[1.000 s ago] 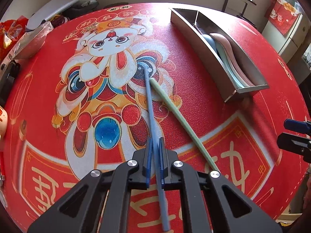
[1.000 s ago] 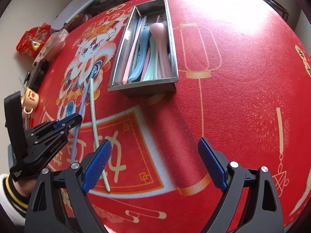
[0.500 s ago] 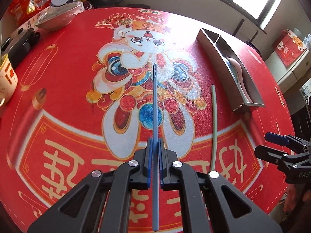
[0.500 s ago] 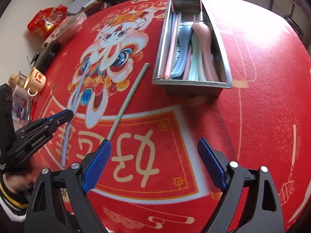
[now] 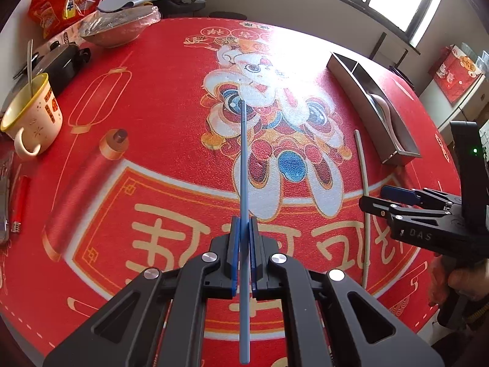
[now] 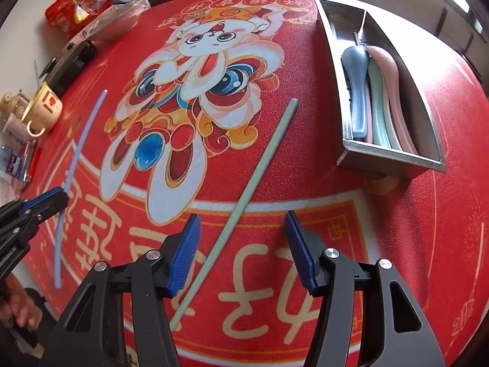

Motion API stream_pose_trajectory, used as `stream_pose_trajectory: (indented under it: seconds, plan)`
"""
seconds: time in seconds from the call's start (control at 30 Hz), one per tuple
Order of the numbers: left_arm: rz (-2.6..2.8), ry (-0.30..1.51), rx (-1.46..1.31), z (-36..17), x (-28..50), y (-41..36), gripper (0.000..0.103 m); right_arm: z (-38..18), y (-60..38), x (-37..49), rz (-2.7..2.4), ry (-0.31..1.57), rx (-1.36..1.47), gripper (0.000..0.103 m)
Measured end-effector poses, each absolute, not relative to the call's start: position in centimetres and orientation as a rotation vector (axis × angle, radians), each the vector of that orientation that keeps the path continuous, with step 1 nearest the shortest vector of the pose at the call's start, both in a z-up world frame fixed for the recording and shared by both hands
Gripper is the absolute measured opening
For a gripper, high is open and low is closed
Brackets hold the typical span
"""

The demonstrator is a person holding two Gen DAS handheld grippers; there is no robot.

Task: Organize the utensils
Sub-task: 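Close the right gripper on the mint chopstick while the left gripper holds the blue chopstick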

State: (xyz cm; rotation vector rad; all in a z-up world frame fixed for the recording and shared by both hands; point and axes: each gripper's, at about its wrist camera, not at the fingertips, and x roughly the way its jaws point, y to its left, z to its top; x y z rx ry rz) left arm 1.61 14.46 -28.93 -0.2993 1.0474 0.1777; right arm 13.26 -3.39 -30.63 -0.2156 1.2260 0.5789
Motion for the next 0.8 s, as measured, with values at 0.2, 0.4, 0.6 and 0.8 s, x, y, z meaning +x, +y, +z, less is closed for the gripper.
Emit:
stream_pose_trajectory:
  seconds: [0.2, 0.4, 0.6, 0.8]
  plan:
    - [0.159, 1.045, -0.315, -28.9, 1.3, 15.5, 0.006, -30.6, -2.4, 13.2, 0.562, 1.202, -0.255, 0.014]
    - [0.121, 1.033, -0.331, -28.7, 1.8, 15.6, 0.006, -30.6, -3.2, 12.0, 0.561, 1.213, -0.250, 0.006]
    - [0.083, 1.030, -0.334, -28.8, 2.5, 15.1, 0.006, -30.3, -4.4, 11.7, 0.565, 1.220, -0.217, 0.006]
    - [0.074, 1.024, -0.337, -28.9, 2.7, 15.2, 0.006, -28.8, -4.9, 11.7, 0.599, 1.180, -0.157, 0.006]
